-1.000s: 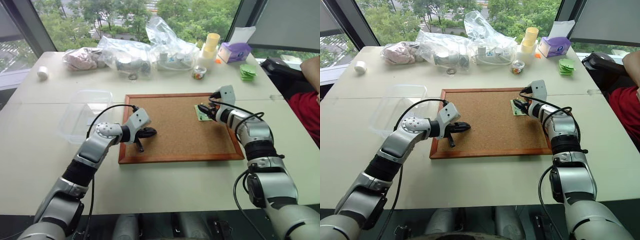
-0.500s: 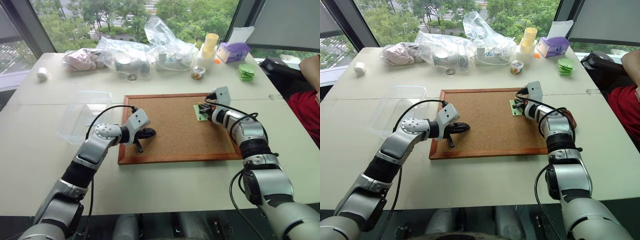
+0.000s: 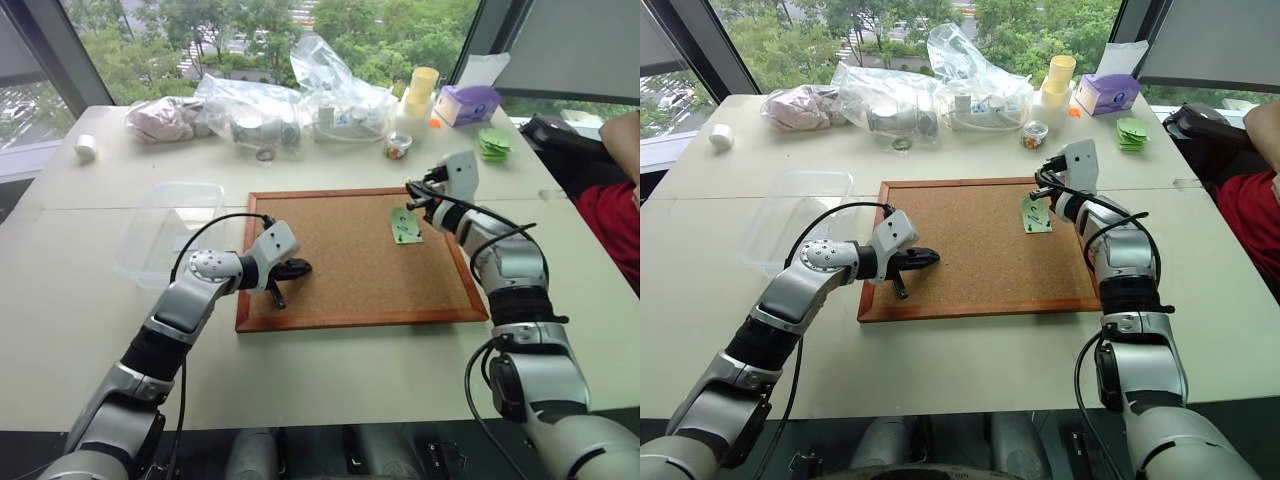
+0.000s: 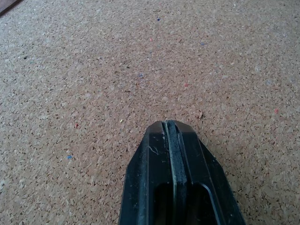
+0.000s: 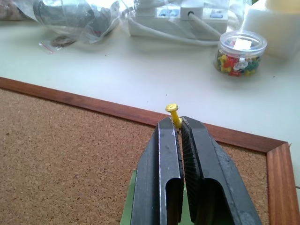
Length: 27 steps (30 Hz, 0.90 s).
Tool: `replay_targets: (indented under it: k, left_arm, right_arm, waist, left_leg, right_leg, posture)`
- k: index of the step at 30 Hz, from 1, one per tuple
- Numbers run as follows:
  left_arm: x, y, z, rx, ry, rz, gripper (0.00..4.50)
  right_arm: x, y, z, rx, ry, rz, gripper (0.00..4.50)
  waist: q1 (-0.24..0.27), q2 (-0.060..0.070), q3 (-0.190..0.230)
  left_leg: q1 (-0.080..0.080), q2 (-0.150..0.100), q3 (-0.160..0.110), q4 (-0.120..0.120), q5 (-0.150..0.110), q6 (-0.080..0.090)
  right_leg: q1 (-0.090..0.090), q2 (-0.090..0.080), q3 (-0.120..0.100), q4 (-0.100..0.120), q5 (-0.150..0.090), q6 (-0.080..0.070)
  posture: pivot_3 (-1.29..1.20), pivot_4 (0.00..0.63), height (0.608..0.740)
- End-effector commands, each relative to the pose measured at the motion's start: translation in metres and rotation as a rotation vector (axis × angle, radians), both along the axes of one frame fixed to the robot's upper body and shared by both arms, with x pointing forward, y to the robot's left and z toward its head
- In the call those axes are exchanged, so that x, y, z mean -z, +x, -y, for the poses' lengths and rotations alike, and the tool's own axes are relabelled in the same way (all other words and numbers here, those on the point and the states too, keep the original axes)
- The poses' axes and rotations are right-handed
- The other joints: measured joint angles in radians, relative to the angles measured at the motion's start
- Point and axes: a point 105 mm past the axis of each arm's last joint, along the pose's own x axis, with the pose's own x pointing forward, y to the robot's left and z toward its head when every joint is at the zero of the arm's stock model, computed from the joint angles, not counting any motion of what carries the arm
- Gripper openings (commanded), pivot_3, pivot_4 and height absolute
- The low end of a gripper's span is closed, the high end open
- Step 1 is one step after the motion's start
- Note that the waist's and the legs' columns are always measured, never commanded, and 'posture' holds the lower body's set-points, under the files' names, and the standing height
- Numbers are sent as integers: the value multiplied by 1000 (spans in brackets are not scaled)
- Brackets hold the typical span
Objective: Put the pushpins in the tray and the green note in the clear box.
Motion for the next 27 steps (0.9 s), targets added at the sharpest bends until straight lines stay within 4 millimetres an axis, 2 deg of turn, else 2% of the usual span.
replay_targets:
  k: [1,3,5,9,13,15,18,20,23,27]
  left_arm:
    - [38,-13,-11,-16,79,-142,0]
    - [38,-13,-11,-14,80,-140,0]
    - [36,-12,-13,-14,78,-133,0]
    - [32,-8,-14,-14,84,-107,0]
    - [32,-8,-14,-3,88,-106,0]
    - [32,-8,-14,2,91,-107,0]
    - [34,-7,-14,14,102,-111,0]
    - [34,-5,-13,15,102,-110,0]
    - [34,-4,-13,14,103,-110,0]
    - [34,-4,-15,5,101,-111,0]
  right_arm:
    - [-20,-4,11,52,42,72,137]
    - [-30,-13,40,162,67,111,137]
    - [-32,-29,70,270,59,122,137]
    - [-8,-60,105,402,15,52,137]
    - [19,-76,115,436,-13,-51,137]
    - [23,-77,114,436,-4,-73,137]
    - [39,-73,117,434,13,-129,137]
    - [42,-70,119,435,10,-137,137]
    - [45,-68,122,438,2,-146,1001]
    - [44,-68,125,445,-8,-146,2990]
  waist:
    - [0,0,0]
    - [2,0,0]
    - [5,0,0]
    - [4,1,-3]
    - [-5,7,-7]
    - [-9,11,-9]
    - [-9,11,-9]
    - [-6,11,-9]
    - [1,11,-9]
    - [2,11,-9]
  left_leg:
    - [0,0,0,0,0,0]
    - [0,0,0,0,0,0]
    - [0,0,0,0,0,0]
    - [0,0,-1,-1,0,0]
    - [3,0,1,-1,-2,3]
    - [4,0,1,-1,-3,5]
    - [4,0,0,-1,-3,5]
    - [5,0,0,-1,-3,5]
    - [4,-1,0,-1,-3,5]
    - [4,-1,0,-1,-3,5]
  right_leg:
    - [0,0,0,0,0,0]
    - [0,0,0,0,0,0]
    - [0,0,0,0,0,0]
    - [0,0,0,-1,0,0]
    - [2,1,2,0,0,0]
    - [2,2,2,1,0,0]
    - [3,4,2,1,0,0]
    - [3,4,3,1,0,0]
    - [3,4,3,1,0,0]
    - [4,4,3,0,0,0]
  posture:
    - [0,150,738]
    - [0,150,738]
    - [0,150,738]
    - [0,150,738]
    - [0,150,738]
    - [0,150,738]
    - [0,150,738]
    - [0,150,738]
    - [0,150,738]
    - [0,150,738]
